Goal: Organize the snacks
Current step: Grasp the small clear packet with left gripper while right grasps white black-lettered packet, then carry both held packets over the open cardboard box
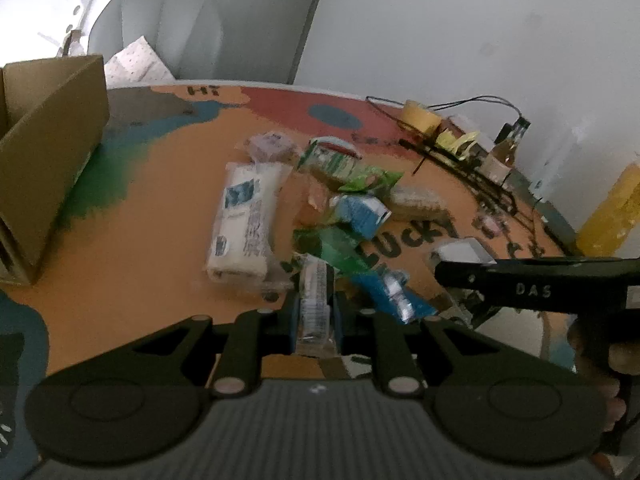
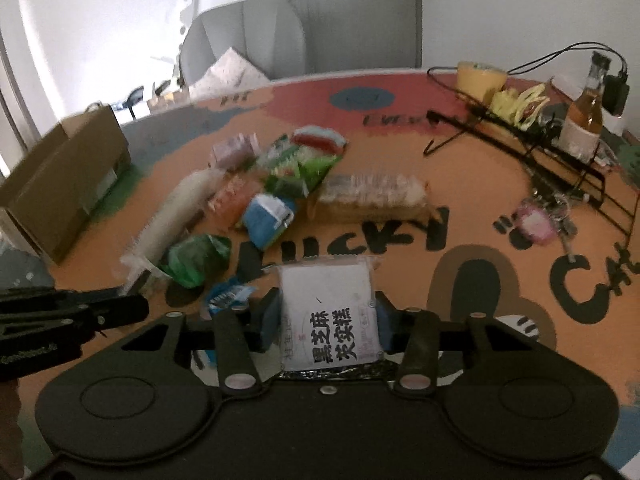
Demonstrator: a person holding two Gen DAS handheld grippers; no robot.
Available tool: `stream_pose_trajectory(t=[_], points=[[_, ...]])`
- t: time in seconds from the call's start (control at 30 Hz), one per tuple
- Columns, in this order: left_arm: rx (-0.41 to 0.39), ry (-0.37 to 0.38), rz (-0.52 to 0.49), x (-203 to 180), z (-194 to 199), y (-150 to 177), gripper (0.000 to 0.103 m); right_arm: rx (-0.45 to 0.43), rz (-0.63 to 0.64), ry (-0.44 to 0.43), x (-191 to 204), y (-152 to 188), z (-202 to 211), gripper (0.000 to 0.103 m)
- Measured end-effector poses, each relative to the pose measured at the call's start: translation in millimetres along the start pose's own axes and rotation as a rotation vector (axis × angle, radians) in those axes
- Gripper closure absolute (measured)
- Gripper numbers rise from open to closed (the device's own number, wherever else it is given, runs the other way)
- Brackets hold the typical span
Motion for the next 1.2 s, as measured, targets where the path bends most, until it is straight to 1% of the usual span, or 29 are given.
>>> stream_pose_trajectory(t=[0.2,0.4,0.77,1.0,1.2], points=[[-0.036,0.029,-0.024,-5.2,18.4,-13.3,0.087,-0.050,-0.031,0.008,0.0,-13.9,20.9,0.058],[-0.060,0.032,-0.047,-1.7,33.1,-26.6,0.087,-0.089,-0.064,-0.008,12.9,-22.9,32.2,0.058],[-0.101,0.019,-0.067,22.0,59.2,-54.3,0.087,-0.151,-0.135,-0.022,50.1,-40.1,40.2,0.058],[-0.117,0.004,-0.084,41.2,71.8,-70.3,0.087,-0.202,-0.206,-0.008,78.8,-45.8,40.5,0.058],[-0.138,-0.014,-0.095,58.9,84.9,-82.1,0.087,-0.241,-0.230,-0.004,98.7,-57.0,45.8,0.058]])
Point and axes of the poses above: each gripper's, at about its wrist camera, not at the fingertips, and z roughly against the way its jaws point, x to its left, y to its underside, the point moved 8 cm from there along -z, roughly the way its jaws point, and after that the axes turned 8 degrees about y, right-handed, at the moved point
